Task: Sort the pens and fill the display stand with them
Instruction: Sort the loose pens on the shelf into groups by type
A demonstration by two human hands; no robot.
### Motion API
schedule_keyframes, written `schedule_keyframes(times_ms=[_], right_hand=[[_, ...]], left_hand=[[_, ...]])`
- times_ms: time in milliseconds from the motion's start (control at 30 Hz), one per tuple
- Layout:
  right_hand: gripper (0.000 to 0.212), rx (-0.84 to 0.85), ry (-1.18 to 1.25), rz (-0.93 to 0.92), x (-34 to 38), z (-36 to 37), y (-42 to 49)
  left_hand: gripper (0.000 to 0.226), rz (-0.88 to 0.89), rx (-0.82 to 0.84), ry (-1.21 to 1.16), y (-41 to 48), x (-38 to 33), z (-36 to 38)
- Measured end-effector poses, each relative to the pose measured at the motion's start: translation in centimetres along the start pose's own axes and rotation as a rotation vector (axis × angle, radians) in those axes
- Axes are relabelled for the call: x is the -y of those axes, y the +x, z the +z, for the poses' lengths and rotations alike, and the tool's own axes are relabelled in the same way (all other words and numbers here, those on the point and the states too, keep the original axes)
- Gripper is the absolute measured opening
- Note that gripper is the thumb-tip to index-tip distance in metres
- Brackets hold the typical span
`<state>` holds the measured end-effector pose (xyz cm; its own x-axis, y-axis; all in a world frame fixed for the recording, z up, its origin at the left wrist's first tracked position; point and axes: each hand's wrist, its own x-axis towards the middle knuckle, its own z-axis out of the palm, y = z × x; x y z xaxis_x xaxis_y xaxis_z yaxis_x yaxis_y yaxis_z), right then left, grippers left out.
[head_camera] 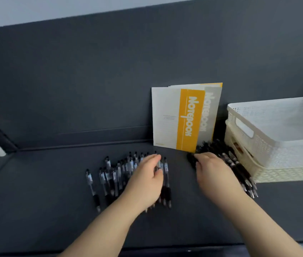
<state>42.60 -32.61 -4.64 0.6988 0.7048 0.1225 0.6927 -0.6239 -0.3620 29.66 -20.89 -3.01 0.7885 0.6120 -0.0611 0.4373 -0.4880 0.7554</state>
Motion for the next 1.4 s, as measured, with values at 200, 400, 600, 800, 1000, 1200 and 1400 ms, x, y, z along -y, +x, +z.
schedule_keyframes(times_ms=[200,400,600,800,1000,1200,1400], right_hand=[[0.021,0.218,0.118,-0.023,3.3,3.7,0.6],[0.036,0.241,0.116,0.02,6.0,4.8,1.5],[0.019,0.287,0.145,0.064,7.7,5.5,2.4],[0.012,0.316,0.207,0.134,9.7,6.4,2.0],[0.018,0.311,0.253,0.284,10.5,6.2,1.3],[0.017,0.227,0.299,0.424,11.5,5.9,0.6],[0.025,0.147,0.458,0.466,11.1,5.8,0.0]], left_hand=[[0.051,-0.36,-0.233,0.253,-1.5,6.2,-6.2],[0.067,-0.601,-0.085,0.317,-3.0,8.9,-7.5],[0.071,-0.475,-0.02,0.249,-0.6,7.8,-6.3],[0.075,-0.332,0.086,0.305,0.4,8.8,-6.5],[0.078,-0.219,0.192,0.27,1.9,9.5,-7.7],[0.077,-0.145,0.213,0.24,2.0,10.0,-8.0],[0.065,-0.218,0.128,-0.062,1.7,11.8,-8.6]])
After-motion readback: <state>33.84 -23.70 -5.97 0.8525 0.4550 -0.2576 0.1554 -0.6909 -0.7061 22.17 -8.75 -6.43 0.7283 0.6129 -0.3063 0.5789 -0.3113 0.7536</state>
